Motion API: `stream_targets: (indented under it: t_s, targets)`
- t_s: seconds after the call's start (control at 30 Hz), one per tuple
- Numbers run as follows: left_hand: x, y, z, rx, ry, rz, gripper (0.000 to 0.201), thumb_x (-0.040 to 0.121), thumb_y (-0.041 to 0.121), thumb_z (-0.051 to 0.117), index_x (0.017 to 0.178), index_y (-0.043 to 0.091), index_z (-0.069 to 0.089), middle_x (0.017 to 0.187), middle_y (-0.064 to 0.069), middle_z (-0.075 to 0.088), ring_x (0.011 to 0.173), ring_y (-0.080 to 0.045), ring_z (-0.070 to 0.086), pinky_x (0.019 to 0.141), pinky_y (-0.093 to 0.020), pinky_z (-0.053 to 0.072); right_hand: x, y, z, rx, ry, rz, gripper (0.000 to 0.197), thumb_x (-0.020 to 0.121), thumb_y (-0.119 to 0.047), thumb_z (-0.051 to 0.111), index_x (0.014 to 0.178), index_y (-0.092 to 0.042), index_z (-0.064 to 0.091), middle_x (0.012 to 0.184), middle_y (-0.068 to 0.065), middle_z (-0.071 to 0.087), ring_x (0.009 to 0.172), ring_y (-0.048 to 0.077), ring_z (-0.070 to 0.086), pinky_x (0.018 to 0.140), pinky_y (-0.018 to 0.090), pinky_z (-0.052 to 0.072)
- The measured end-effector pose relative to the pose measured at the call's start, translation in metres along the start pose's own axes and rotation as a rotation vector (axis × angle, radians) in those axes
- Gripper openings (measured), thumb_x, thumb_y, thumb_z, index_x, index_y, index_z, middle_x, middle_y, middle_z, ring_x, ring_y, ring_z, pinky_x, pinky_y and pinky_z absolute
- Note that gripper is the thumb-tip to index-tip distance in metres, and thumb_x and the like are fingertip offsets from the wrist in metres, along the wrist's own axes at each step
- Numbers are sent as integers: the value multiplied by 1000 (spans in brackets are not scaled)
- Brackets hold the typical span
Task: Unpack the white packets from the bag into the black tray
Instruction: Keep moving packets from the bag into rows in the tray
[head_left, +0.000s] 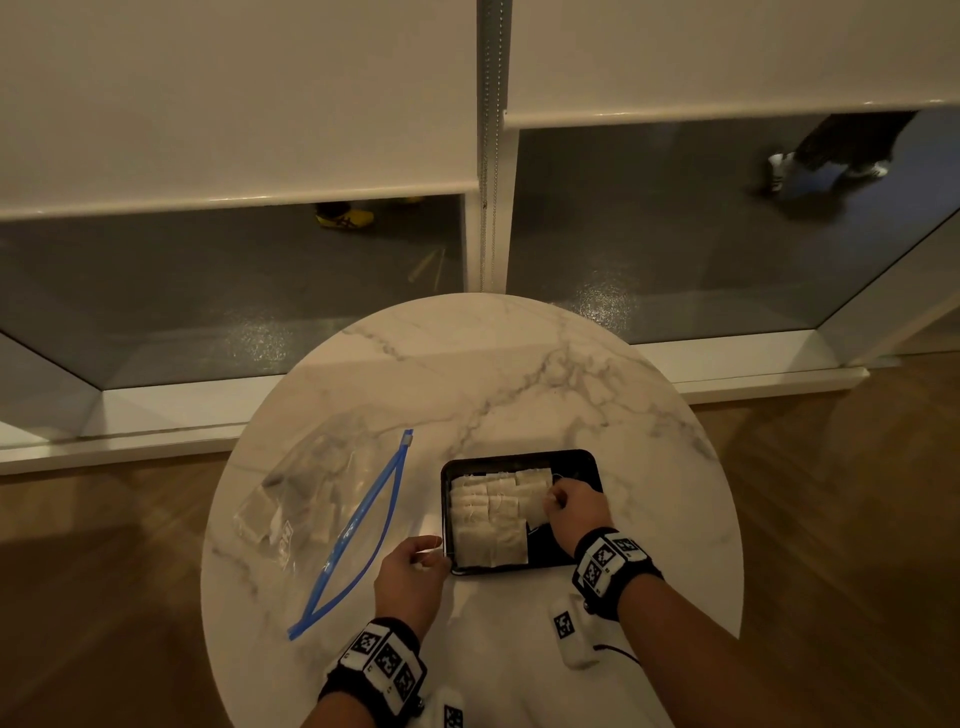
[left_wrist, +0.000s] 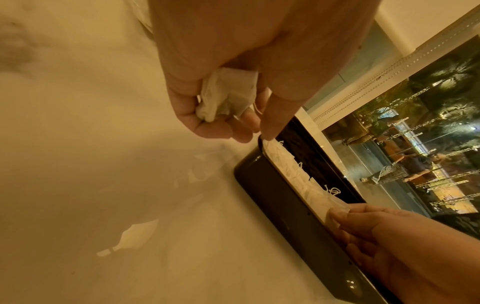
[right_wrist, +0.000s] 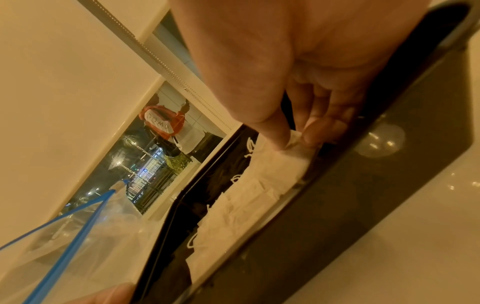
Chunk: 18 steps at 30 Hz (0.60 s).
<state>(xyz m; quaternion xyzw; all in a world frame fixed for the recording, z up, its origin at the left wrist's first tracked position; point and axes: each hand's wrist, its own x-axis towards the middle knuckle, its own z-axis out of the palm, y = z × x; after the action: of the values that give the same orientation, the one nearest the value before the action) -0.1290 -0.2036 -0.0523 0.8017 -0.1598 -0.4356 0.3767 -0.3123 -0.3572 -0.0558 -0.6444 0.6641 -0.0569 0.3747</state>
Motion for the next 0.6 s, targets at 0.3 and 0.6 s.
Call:
stream_targets:
  t_s: [0.3, 0.6]
  targets:
    - [0, 1, -2, 2, -1, 7, 20, 87, 14, 69, 99, 30, 68, 95, -5, 71, 84, -24, 68, 85, -44, 59, 1, -3, 2, -20, -2, 110, 18, 86, -17, 59, 68, -15, 57, 73, 3, 60, 70, 20, 58, 64, 24, 48]
    - [-1, 0, -2, -7, 6, -12, 19, 87, 18, 72, 97, 33, 65, 97, -5, 70, 85, -24, 68, 85, -47, 59, 2, -4, 1, -6, -7, 50, 12, 80, -15, 68, 91, -15, 62, 84, 1, 64, 75, 14, 59, 66, 21, 48]
